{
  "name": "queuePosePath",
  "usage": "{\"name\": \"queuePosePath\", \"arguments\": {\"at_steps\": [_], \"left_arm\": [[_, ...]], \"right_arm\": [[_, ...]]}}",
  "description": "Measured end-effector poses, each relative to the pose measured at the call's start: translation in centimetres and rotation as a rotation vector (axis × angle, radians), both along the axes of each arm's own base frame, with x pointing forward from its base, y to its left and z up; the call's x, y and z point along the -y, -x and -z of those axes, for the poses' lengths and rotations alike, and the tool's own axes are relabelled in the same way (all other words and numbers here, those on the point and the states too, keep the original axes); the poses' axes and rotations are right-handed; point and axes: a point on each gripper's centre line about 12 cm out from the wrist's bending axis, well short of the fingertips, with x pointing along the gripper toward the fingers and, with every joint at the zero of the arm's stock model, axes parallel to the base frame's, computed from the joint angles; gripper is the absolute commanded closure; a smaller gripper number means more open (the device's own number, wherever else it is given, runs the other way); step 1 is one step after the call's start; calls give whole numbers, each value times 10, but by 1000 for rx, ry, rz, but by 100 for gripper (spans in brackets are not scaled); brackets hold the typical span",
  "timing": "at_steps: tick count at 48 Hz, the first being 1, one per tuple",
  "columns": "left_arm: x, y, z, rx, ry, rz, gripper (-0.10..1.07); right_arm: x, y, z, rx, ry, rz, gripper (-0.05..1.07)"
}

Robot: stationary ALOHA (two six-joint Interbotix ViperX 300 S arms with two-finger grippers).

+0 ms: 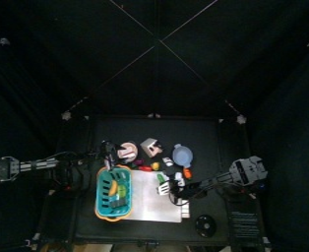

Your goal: Place pea in basket

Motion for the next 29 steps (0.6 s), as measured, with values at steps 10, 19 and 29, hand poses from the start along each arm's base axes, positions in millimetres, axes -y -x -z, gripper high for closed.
{"name": "queuePosePath", "arguments": {"at_steps": [10,19,29], "left_arm": [[1,0,1,-1,2,4,9],[8,-2,1,-5,-12,37,9],[25,-6,0,-24,-97,138,9]], "right_arm": [[3,0,-26,36,60,-95,33],[3,-8,-50,50,133,-217,33],[13,-22,-72,48,232,-331,33]]}}
